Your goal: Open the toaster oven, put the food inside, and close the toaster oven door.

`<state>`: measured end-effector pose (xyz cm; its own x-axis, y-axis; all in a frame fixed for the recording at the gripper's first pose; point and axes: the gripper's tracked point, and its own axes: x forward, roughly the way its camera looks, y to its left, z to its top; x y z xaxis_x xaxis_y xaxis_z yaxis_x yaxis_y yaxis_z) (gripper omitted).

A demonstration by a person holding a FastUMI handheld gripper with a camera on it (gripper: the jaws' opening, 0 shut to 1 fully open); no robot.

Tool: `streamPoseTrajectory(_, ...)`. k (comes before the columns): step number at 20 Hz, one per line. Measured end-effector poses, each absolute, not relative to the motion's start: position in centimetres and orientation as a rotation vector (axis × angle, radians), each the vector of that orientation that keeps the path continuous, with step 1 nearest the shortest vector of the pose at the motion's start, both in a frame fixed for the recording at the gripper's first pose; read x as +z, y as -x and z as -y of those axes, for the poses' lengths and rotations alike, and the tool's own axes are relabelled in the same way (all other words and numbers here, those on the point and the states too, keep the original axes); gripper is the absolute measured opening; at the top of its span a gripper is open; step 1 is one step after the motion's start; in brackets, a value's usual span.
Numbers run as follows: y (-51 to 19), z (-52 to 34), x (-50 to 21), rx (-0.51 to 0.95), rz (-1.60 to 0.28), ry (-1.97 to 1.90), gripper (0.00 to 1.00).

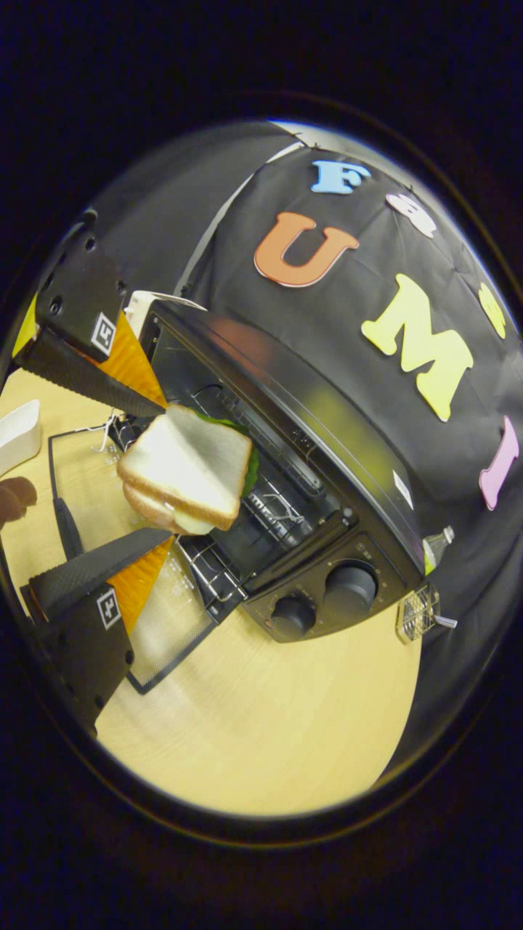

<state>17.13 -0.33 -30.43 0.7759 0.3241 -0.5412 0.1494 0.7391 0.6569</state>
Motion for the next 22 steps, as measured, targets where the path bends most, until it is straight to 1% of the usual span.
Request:
streamPoseTrajectory(5, -13.6, 0.9, -30.8, 0.149, -0.684, -0.636, 1.00)
streamPoseTrajectory(10, -10.5, 0.6, -32.8, 0.191, -0.674, -0.471, 1.00)
streamPoseTrajectory(14, -8.9, 0.7, -34.5, 0.167, -0.621, -0.273, 1.00)
streamPoseTrajectory(17, -7.7, 0.0, -36.4, 0.151, -0.616, -0.178, 1.00)
streamPoseTrajectory(22, -5.4, -0.5, -40.0, 0.122, -0.679, -0.131, 1.00)
